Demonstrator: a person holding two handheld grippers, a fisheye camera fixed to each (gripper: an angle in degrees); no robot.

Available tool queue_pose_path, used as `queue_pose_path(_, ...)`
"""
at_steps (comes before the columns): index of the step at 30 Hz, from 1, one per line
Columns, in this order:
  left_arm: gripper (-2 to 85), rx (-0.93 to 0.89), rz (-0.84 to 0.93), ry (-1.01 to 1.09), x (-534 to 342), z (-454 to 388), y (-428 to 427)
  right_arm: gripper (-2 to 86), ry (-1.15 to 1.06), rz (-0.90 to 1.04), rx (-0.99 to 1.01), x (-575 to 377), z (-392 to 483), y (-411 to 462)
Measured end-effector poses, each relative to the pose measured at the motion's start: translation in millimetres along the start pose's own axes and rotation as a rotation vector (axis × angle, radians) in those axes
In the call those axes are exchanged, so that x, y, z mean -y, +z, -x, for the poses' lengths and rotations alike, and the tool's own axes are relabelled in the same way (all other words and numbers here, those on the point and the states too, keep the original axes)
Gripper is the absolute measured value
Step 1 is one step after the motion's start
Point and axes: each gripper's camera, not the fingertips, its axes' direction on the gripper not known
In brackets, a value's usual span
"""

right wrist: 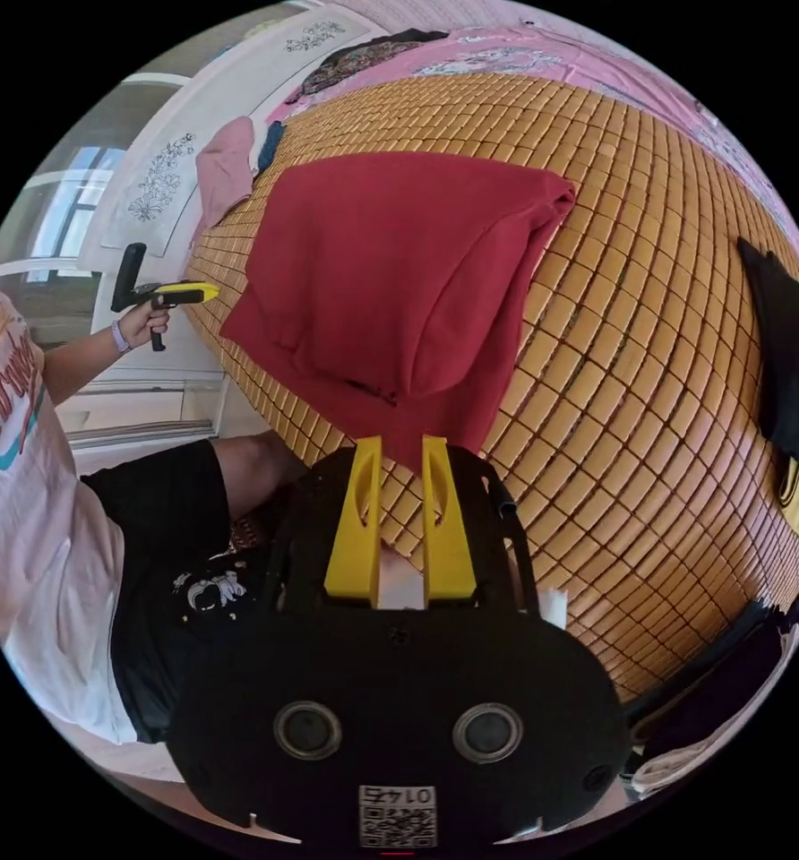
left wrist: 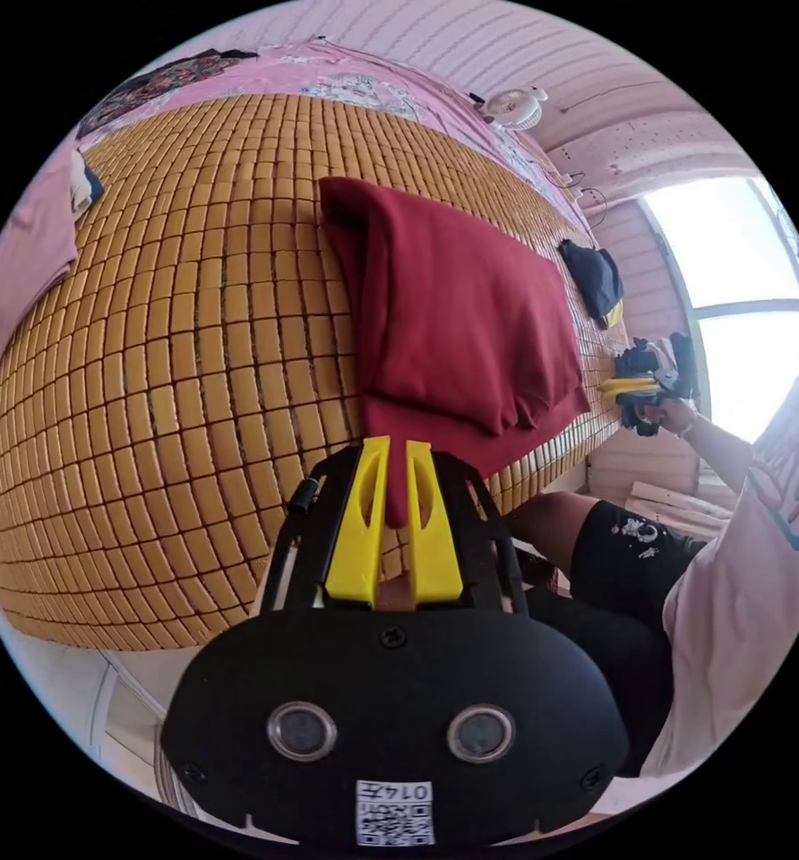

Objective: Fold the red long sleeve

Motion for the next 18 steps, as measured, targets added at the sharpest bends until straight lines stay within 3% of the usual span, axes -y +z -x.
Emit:
queue_pose_path(4, 4.8, 0.074, -0.07, -0.027, 17, -27, -6, 10.6, -0.051, 0.036, -0.14, 35, 18, 10)
queue_pose_path(7, 8.0, 0.121, -0.182, -0.106, 34, -41, -7, 12.3, 0.101, -0.052, -0.168, 60, 8, 8)
queue_pose_path(11, 7.0, 0.089, -0.197, -0.279, 51, -38, 19, 10.2, 0.348, -0.137, -0.046, 73, -18, 22)
queue_pose_path(15, 0.4, 0.189, -0.117, -0.157, 72, -56, 27, 4.2, 0.48, -0.159, 0.084, 82, -34, 33)
queue_pose_path(18, -0.6, 0.121, -0.073, -0.14, 83, -55, -3, 2.7, 0.477, -0.238, 0.239, 81, -42, 12)
